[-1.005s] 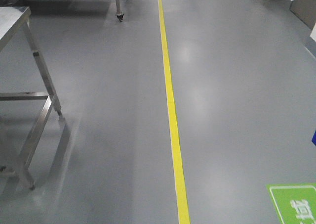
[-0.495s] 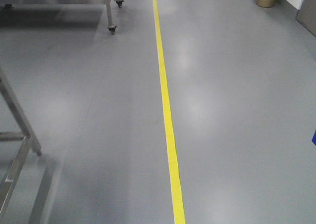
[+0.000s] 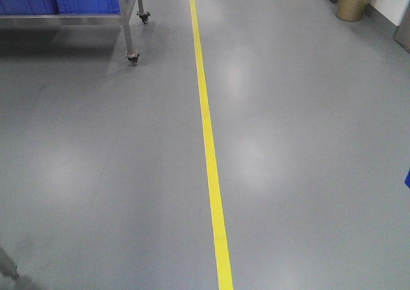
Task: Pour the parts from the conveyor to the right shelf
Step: 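Drive along the yellow floor line carrying the block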
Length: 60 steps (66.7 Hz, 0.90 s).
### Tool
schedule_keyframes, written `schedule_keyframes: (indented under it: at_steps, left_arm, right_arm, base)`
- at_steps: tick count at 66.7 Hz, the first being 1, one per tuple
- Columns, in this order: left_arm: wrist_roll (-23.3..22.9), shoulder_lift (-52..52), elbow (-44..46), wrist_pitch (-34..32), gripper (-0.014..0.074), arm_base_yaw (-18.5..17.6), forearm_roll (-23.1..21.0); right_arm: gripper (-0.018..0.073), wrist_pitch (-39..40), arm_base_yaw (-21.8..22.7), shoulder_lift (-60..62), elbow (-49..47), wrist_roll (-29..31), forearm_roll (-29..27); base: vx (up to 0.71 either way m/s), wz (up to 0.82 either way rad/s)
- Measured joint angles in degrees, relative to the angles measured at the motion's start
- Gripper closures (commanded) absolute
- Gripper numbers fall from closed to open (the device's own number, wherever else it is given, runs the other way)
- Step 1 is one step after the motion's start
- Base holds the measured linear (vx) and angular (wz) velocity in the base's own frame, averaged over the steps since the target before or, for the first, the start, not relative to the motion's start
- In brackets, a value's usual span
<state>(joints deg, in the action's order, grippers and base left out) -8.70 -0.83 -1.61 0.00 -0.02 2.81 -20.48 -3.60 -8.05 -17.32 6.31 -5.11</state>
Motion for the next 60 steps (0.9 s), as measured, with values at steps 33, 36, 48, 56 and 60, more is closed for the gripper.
schedule_keyframes:
  at_steps: [33,36,48,56,60]
  left_arm:
    - [0.0,0.0,0.0,0.0,0.0603,0.0,0.0]
    - [0.0,0.0,0.0,0.0,0.0603,0.0,0.0]
    - [0.0,0.0,0.0,0.0,0.0603,0.0,0.0]
    - [0.0,0.0,0.0,0.0,0.0603,0.0,0.0]
    - [0.0,0.0,0.0,0.0,0.0603,0.0,0.0]
  right_arm:
    - [0.0564,0.0,0.0,0.0,0.0,0.0,0.0]
    - [0.0564,0.0,0.0,0.0,0.0,0.0,0.0]
    - [0.0564,0.0,0.0,0.0,0.0,0.0,0.0]
    - [0.0564,0.0,0.0,0.0,0.0,0.0,0.0]
    - [0.0564,0.0,0.0,0.0,0.0,0.0,0.0]
  base:
    - [0.74,0.09]
    - [0.72,0.08]
    - [0.72,0.01]
    - [0.72,-0.04]
    - [0.73,-0.06]
